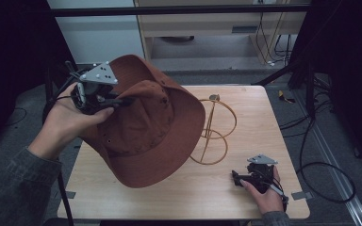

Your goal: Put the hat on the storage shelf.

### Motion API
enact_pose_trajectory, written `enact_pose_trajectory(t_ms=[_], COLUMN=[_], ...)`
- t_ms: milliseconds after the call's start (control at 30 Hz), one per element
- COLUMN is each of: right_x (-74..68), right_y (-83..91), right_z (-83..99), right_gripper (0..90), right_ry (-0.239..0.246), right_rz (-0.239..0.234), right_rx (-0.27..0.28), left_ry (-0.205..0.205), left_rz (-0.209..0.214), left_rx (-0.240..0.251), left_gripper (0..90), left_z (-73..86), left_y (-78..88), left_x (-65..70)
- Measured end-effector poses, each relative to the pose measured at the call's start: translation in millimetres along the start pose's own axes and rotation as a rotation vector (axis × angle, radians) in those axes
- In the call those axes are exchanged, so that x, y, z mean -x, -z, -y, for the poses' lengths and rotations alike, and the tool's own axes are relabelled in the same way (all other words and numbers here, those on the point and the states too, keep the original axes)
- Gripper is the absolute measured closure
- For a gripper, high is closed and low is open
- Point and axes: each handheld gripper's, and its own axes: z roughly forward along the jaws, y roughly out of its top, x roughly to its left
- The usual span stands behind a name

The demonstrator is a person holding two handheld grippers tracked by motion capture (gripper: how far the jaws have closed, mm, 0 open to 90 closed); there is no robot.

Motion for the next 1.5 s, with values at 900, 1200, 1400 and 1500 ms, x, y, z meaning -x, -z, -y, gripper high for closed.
enact_pose_trajectory(t_ms=[900,1200,1400,1500], right_x=[-0.2,-0.2,0.0,0.0], right_y=[-0.2,0.2,0.1,0.1], right_z=[0.1,0.1,0.0,0.0], right_gripper=[0.5,0.5,0.5,0.5], right_ry=[0.000,0.000,0.002,0.002], right_rz=[0.001,-0.002,-0.001,-0.001], right_rx=[0.000,0.000,0.001,0.001], left_ry=[-0.104,-0.135,-0.139,-0.135], left_rz=[0.044,0.069,0.075,0.074], left_rx=[-0.039,-0.060,-0.065,-0.061], left_gripper=[88.8,88.8,88.8,88.8], left_z=[-99.5,-126.2,-131.4,-133.3], left_y=[-68.0,-101.8,-110.0,-112.8], left_x=[19.0,27.5,31.8,32.6])
